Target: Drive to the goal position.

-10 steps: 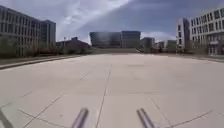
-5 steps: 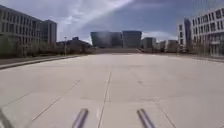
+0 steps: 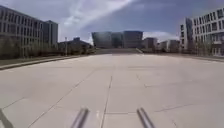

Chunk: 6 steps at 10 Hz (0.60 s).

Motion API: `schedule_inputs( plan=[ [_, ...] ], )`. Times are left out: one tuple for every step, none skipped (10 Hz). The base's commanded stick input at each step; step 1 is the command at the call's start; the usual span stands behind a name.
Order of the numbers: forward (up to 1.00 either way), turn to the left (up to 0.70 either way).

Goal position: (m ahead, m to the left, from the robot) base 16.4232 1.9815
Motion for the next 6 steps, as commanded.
schedule_inputs(
  plan=[
    [0.50, 0.00],
    [0.50, 0.00],
    [0.50, 0.00],
    [0.50, 0.00],
    [0.50, 0.00],
    [0.50, 0.00]
  ],
)
